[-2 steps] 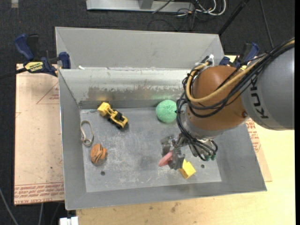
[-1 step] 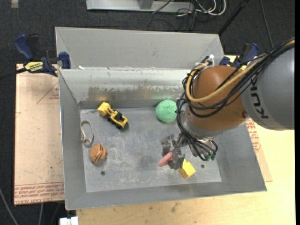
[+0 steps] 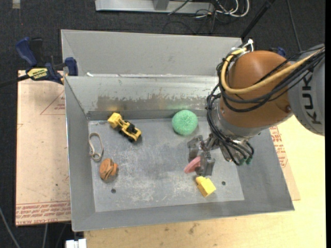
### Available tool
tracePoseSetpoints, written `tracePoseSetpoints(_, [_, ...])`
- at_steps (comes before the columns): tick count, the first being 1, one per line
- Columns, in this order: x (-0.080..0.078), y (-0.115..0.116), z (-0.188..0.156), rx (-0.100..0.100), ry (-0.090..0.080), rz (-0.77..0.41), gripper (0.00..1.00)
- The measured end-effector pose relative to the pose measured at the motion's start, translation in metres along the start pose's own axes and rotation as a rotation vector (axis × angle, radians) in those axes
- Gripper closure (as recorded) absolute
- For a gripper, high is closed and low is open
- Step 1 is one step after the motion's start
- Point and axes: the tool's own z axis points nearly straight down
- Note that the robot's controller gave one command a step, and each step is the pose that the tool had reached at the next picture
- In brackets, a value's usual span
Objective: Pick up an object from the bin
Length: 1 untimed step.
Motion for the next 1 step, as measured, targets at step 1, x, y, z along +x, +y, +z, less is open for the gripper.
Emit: tracePoseSetpoints(1, [-0.0015, 0.0004, -0.0765, 0.0, -0.002, 0.027, 1.0])
